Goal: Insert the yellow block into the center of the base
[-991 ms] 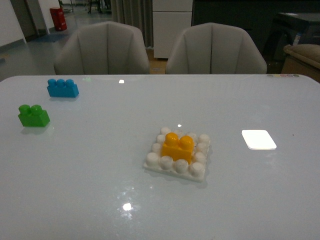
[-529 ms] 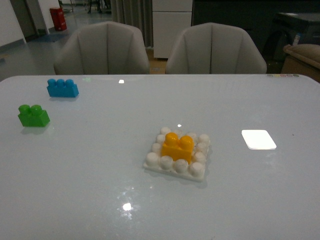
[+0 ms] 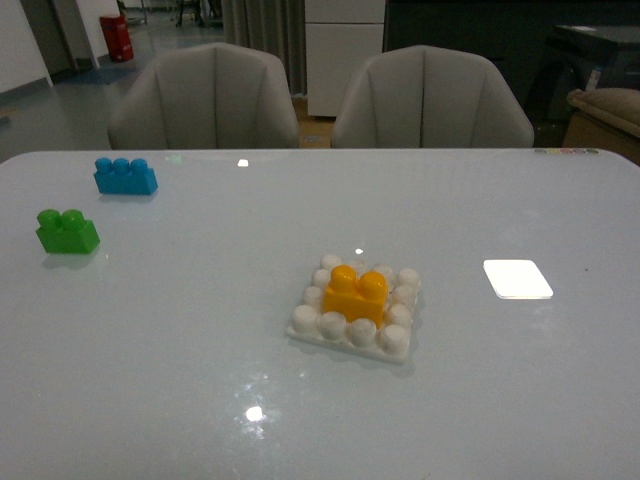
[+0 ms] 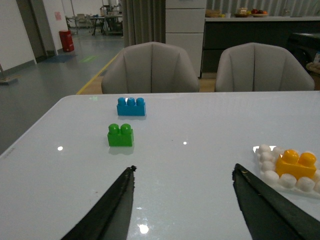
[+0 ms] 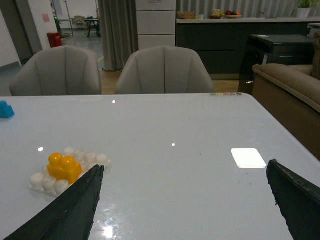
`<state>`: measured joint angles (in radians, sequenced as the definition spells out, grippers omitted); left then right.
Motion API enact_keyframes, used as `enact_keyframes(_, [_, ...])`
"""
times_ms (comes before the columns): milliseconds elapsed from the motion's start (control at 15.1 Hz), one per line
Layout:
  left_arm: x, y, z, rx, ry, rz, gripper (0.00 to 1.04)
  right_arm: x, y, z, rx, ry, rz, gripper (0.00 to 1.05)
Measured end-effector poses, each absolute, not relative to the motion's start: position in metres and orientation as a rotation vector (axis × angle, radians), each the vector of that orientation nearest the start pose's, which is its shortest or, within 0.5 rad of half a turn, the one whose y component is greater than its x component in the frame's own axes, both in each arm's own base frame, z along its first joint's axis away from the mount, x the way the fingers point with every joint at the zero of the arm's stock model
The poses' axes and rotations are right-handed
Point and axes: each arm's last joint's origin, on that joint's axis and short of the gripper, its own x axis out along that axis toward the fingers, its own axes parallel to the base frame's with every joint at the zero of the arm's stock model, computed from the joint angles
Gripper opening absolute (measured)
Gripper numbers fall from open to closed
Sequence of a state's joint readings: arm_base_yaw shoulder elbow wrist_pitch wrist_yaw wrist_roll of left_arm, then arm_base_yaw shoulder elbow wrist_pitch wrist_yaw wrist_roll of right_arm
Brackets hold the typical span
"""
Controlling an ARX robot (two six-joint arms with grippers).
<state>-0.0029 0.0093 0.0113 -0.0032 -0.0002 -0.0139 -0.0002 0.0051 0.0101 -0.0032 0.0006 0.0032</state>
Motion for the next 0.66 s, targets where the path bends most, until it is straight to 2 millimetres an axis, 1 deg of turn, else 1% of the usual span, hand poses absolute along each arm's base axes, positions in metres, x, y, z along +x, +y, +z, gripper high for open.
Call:
enact_keyframes(66, [0.0976, -0.0003, 0.1663, -0.014, 0.001, -0.003, 0.72, 0.0974, 0.0000, 0.1663, 0.003, -0.002, -0.001, 0.98])
enact_keyframes(132, [0.0976, -0.0003, 0.1663, -0.014, 0.001, -0.003, 0.79, 0.0974, 0.0000, 0.1662, 0.003, -0.002, -0.001, 0.98])
enact_keyframes(264, [0.0976, -0.0003, 0.1663, -0.013, 0.001, -0.003, 1.00, 0.0974, 0.0000, 0.1662, 0.003, -0.002, -0.001, 0.98])
enact_keyframes(330, [0.0976, -0.0003, 0.1663, -0.013, 0.001, -0.003, 0.97, 0.0974, 0.0000, 0.1663, 0.003, -0.002, -0.001, 0.98])
enact_keyframes(661, [0.0976, -0.0003, 0.1663, -0.013, 0.001, -0.003, 0.98, 0.0974, 0.0000, 0.1662, 0.003, -0.002, -0.001, 0.98])
